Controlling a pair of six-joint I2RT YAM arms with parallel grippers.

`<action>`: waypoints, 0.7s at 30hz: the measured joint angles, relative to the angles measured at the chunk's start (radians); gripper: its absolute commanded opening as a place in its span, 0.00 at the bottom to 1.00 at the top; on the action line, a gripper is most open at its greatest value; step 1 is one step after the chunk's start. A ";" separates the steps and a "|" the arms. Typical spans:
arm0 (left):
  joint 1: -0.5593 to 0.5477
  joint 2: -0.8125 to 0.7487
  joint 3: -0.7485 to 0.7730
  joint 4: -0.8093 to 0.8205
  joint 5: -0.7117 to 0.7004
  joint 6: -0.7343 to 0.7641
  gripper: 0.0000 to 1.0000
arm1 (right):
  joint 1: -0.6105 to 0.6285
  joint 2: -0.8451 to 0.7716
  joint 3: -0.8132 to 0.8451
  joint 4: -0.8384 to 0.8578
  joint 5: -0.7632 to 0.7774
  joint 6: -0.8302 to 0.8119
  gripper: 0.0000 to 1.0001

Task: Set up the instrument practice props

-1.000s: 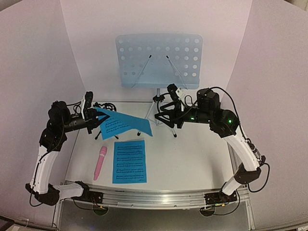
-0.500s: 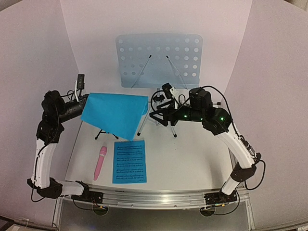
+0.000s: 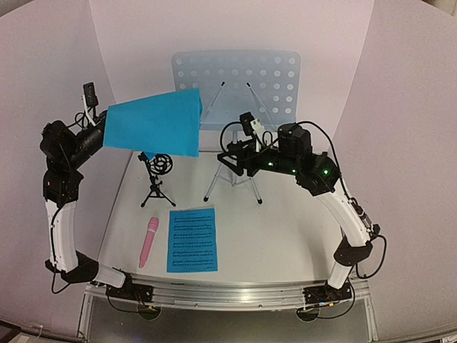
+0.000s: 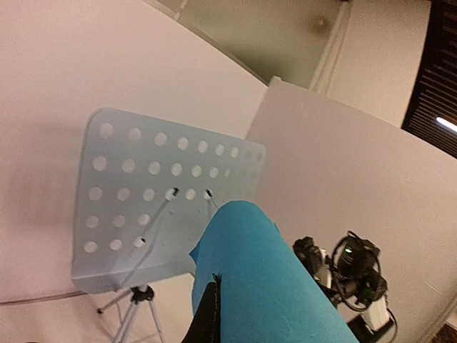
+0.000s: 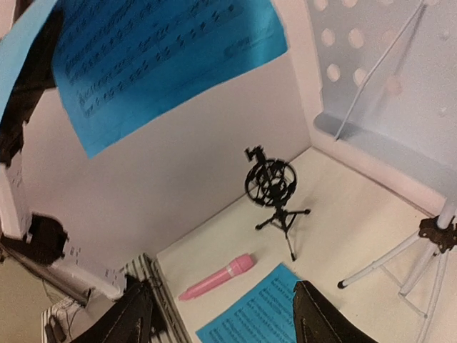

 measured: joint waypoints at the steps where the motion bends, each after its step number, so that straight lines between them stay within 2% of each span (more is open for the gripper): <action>1: 0.000 0.009 0.022 -0.019 -0.039 0.012 0.00 | 0.001 0.020 0.035 0.007 0.039 0.023 0.64; 8: 0.000 0.022 0.062 -0.175 -0.291 0.071 0.00 | -0.001 0.091 0.082 0.178 0.296 0.184 0.63; 13: 0.031 -0.047 -0.049 -0.270 -0.417 0.062 0.00 | 0.000 0.144 0.082 0.332 0.400 0.265 0.64; 18: 0.185 -0.095 -0.111 -0.357 -0.429 -0.043 0.00 | 0.000 0.239 0.136 0.459 0.455 0.315 0.64; 21: 0.371 -0.078 -0.120 -0.371 -0.286 -0.182 0.00 | 0.000 0.303 0.159 0.527 0.476 0.339 0.64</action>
